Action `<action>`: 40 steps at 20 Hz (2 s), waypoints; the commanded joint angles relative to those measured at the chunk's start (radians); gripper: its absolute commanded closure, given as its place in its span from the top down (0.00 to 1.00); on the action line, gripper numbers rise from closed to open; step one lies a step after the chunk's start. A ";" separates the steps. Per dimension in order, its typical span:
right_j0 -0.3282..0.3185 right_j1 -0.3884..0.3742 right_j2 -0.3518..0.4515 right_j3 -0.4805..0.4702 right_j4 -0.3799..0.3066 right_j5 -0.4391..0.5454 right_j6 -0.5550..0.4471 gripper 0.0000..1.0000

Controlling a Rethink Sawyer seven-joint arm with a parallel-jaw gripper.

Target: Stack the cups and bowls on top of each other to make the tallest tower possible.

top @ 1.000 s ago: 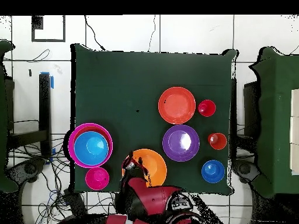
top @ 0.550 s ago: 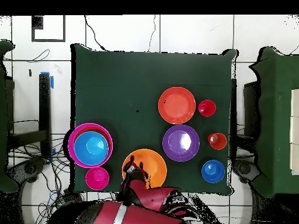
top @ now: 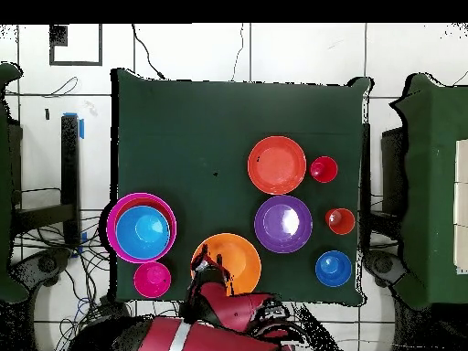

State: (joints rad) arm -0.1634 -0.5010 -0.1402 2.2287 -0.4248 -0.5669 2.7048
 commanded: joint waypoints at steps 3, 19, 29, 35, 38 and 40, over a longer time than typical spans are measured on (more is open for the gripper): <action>-0.067 -0.273 0.153 0.028 -0.031 0.282 0.037 1.00; -0.164 -0.382 0.321 0.025 -0.021 0.376 0.056 1.00; -0.178 -0.313 0.379 0.014 -0.011 0.260 0.115 1.00; -0.167 -0.296 0.363 0.001 -0.006 0.228 0.105 1.00; -0.184 -0.261 0.368 -0.016 -0.025 0.207 0.091 1.00; -0.165 -0.233 0.344 -0.030 -0.017 0.172 0.086 1.00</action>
State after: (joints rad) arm -0.3381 -0.8428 0.1429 2.2577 -0.4323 -0.3426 2.7048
